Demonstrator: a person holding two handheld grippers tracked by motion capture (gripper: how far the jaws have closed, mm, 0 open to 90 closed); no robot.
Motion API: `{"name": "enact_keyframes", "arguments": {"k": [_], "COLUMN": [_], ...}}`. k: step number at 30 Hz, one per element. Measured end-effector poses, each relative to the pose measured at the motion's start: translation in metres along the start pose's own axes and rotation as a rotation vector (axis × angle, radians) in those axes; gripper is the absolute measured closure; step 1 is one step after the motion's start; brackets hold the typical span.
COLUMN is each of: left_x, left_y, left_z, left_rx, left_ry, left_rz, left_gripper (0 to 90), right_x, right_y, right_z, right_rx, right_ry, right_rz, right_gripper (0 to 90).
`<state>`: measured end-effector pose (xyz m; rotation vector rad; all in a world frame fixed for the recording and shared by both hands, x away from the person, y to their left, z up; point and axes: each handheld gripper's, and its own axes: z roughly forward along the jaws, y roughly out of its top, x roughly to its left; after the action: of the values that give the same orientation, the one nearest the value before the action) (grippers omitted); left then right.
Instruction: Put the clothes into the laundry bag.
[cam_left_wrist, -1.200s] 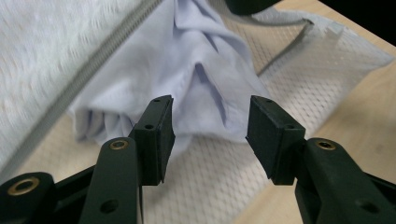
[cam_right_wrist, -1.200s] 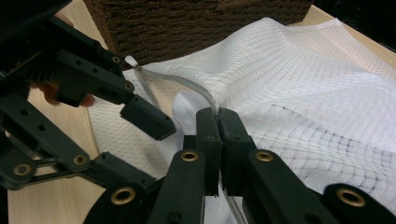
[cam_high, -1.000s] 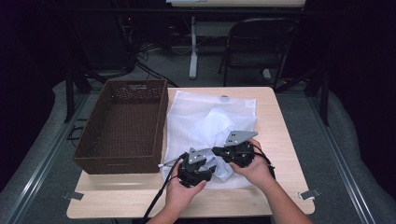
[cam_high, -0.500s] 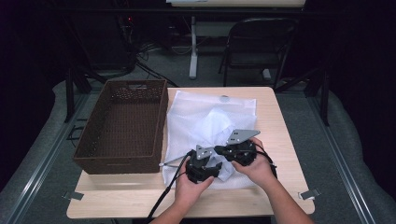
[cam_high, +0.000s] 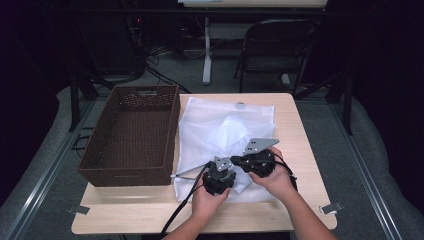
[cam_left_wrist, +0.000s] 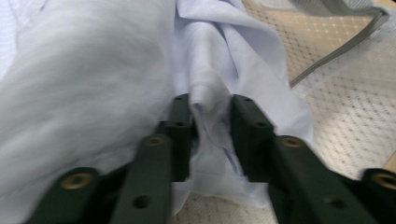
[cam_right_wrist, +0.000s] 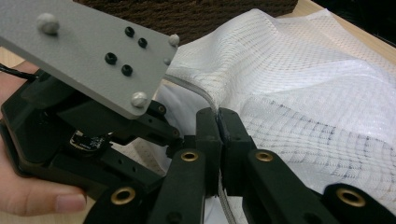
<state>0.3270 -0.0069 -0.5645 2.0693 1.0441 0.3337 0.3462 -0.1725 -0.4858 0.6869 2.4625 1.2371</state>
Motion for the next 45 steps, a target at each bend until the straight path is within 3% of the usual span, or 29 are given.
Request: {"name": "enact_keyframes", "arguments": {"k": [4,10,15,19,25,34,45], "left_x": [0.003,0.006,0.014,0.027,0.028,0.032,0.05], "left_y": [-0.002,0.003,0.006,0.001,-0.004,-0.009,-0.02], "left_z": [-0.004,-0.02,-0.028,-0.024,-0.027,-0.047,-0.049], "left_rx": [-0.005,-0.025,-0.038,-0.022,-0.029,-0.018,0.013], "left_ry": [0.01,0.03,0.082,0.092,0.104,0.133,0.125], "left_rz": [-0.011,0.012,0.024,-0.032,-0.044,-0.049,-0.113], "left_gripper": [84.3,86.0,85.8,83.8,65.7,44.9,41.6], "right_x": [0.0,-0.001,0.0,0.0,0.001,0.002,0.004], "right_y": [0.0,0.0,0.0,0.0,0.0,0.001,0.001], "right_z": [0.001,0.0,-0.001,-0.001,0.0,0.001,0.002], "right_rx": [0.003,0.001,-0.001,0.002,0.004,0.005,0.006], "right_ry": [-0.002,-0.004,-0.006,-0.006,-0.005,-0.001,0.002], "right_rz": [0.001,-0.002,0.002,-0.002,0.0,-0.007,-0.012], "right_gripper": [88.0,88.0,88.0,88.1,88.0,88.0,88.0]}}
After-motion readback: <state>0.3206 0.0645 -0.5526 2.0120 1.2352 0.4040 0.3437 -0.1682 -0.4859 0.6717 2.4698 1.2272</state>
